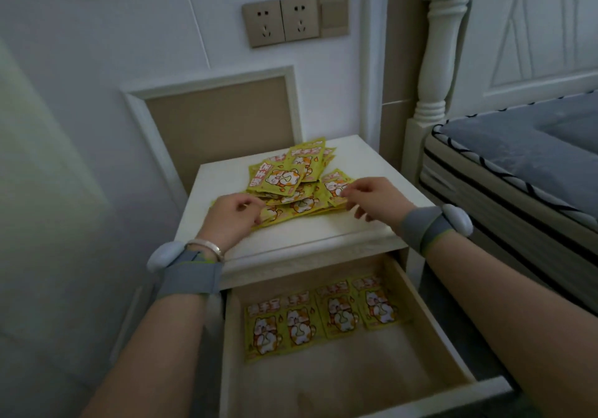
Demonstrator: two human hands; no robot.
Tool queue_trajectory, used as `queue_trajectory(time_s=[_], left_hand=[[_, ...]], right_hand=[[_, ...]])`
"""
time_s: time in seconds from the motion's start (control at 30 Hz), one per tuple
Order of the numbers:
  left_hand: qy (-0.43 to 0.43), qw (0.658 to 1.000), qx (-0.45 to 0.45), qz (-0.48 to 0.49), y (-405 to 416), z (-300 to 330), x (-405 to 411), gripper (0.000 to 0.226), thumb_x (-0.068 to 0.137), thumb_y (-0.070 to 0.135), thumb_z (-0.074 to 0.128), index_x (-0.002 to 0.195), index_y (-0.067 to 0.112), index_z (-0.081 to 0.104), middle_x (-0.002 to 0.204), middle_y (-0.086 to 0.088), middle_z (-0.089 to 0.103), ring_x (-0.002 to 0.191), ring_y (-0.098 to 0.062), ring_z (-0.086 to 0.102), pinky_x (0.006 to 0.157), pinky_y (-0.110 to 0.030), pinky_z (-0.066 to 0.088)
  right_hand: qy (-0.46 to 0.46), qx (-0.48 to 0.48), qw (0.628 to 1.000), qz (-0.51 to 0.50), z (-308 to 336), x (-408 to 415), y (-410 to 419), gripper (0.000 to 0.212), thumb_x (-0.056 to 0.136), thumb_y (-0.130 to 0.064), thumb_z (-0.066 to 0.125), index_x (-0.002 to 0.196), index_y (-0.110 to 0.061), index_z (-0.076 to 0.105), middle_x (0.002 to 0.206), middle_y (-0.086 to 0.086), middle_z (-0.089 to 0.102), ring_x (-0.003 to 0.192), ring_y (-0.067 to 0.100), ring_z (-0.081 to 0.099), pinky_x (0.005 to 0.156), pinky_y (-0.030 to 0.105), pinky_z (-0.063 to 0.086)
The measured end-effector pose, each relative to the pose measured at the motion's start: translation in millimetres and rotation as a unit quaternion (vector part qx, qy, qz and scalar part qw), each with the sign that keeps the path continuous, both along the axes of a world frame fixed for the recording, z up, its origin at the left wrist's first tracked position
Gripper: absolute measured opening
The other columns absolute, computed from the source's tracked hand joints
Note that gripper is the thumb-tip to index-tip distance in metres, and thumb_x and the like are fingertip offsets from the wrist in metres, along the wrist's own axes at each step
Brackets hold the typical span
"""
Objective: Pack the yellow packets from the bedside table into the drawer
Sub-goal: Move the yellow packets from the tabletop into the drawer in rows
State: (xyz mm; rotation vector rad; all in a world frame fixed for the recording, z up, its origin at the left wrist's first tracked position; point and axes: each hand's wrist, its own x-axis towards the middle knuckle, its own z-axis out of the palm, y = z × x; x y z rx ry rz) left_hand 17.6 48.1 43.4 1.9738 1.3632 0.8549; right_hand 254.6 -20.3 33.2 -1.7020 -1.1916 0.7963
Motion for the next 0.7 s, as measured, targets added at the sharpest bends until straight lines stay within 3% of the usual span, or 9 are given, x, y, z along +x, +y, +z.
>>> queue_trajectory(time_s=[0.1,0.23,0.33,0.47,0.57,0.7], left_hand=[[0.011,0.991,0.038,0.13,26,-11,-19,0.016,0.089,0.026,0.056,0.085,0.017,0.069,0.085,-0.008,0.07,0.091,-0.027,0.066,0.082,-0.033,0.048],[0.11,0.964,0.005,0.241,41,-37,-31,0.044,0.09,0.042,0.052,0.12,0.011,0.059,0.126,-0.019,0.059,0.116,-0.038,0.054,0.095,-0.038,0.043],[0.157,0.956,-0.03,0.245,55,-45,-32,0.068,0.087,0.061,0.044,0.134,0.012,0.048,0.138,-0.019,0.049,0.126,-0.038,0.047,0.105,-0.042,0.038],[0.147,0.958,-0.096,0.226,68,-38,-22,0.094,0.076,0.078,0.039,0.14,0.009,0.04,0.144,-0.018,0.042,0.13,-0.038,0.041,0.107,-0.042,0.033],[0.142,0.962,-0.089,0.217,69,-39,-19,0.098,0.074,0.073,0.054,0.145,0.011,0.027,0.146,-0.017,0.04,0.132,-0.037,0.04,0.108,-0.041,0.034],[0.088,0.975,-0.077,0.19,76,-41,-27,0.094,0.076,0.053,0.069,0.149,0.017,0.021,0.149,-0.012,0.038,0.135,-0.034,0.038,0.112,-0.041,0.032]], right_hand=[[0.006,0.028,0.992,-0.124,-11,11,15,0.014,0.087,-0.019,0.056,0.078,-0.017,0.067,0.083,0.005,0.067,0.067,0.018,0.056,0.059,0.024,0.043],[-0.049,0.01,0.981,-0.187,-20,10,27,0.023,0.089,-0.024,0.053,0.106,-0.014,0.067,0.104,0.009,0.065,0.104,0.028,0.058,0.081,0.028,0.042],[-0.111,-0.014,0.975,-0.192,-23,6,43,0.043,0.089,-0.041,0.053,0.122,-0.015,0.057,0.124,0.012,0.061,0.12,0.033,0.051,0.098,0.035,0.039],[-0.166,-0.078,0.969,-0.167,-24,5,54,0.069,0.085,-0.062,0.051,0.138,-0.018,0.043,0.139,0.009,0.051,0.131,0.035,0.042,0.106,0.041,0.033],[-0.156,-0.089,0.972,-0.151,-24,6,56,0.074,0.081,-0.059,0.06,0.141,-0.019,0.041,0.145,0.006,0.046,0.133,0.032,0.041,0.109,0.039,0.029],[-0.078,-0.063,0.987,-0.127,-20,10,61,0.074,0.081,-0.039,0.071,0.142,-0.01,0.041,0.148,0.009,0.042,0.135,0.028,0.041,0.111,0.034,0.03]])
